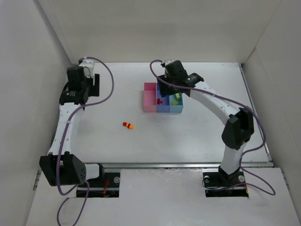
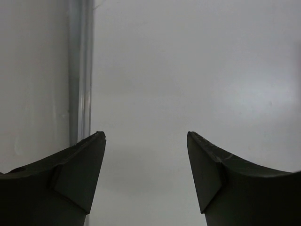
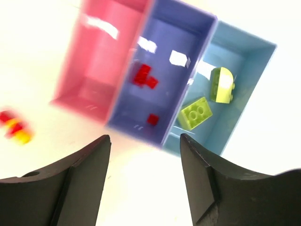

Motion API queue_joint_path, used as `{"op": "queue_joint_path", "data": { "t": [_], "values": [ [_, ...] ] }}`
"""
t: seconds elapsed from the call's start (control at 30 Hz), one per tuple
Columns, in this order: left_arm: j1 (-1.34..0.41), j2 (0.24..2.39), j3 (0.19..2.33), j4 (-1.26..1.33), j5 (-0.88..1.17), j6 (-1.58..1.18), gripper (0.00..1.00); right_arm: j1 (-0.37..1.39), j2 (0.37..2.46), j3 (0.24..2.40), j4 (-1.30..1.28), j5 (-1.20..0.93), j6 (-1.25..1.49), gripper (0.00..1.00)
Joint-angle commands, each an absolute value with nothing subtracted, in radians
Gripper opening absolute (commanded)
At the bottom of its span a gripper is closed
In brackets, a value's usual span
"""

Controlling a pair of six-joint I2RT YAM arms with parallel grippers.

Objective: Sort the legos into containers by color

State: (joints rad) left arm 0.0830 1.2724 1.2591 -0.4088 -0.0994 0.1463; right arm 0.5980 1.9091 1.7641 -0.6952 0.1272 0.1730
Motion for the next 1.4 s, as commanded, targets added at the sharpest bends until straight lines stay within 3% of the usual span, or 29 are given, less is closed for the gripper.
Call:
{"op": "queue_joint_path", "data": {
  "t": [0.0,0.13,0.33,0.5,0.7,0.87,1.37],
  "values": [
    [-0.038,1.281,1.301,-0.550,0.080,0.582,0.67,0.612,1.743,1.683,-0.598,0.048,0.133,0.68],
    [-0.158,1.154,1.107,-0.601,0.127,1.051,0.63,0.612,1.617,1.539,-0.548,-0.017,0.114,0.71],
    [-0.248,1.014,0.962,-0.771,0.297,1.630,0.71,0.621,1.548,1.448,-0.459,-0.080,0.126,0.72],
    [-0.320,1.156,0.982,-0.791,0.399,1.615,0.73,0.649,1.548,1.424,-0.428,-0.089,0.126,0.73],
    [-0.376,1.366,0.959,-0.716,0.365,1.555,0.73,0.649,1.611,1.478,-0.428,-0.133,0.063,0.73],
    [-0.460,1.404,0.911,-0.695,0.322,1.566,0.73,0.649,1.678,1.523,-0.469,-0.114,0.003,0.73],
    [-0.449,1.588,0.911,-0.505,0.262,1.350,0.74,0.649,1.635,1.445,-0.449,-0.143,-0.063,0.74]
  ]
}}
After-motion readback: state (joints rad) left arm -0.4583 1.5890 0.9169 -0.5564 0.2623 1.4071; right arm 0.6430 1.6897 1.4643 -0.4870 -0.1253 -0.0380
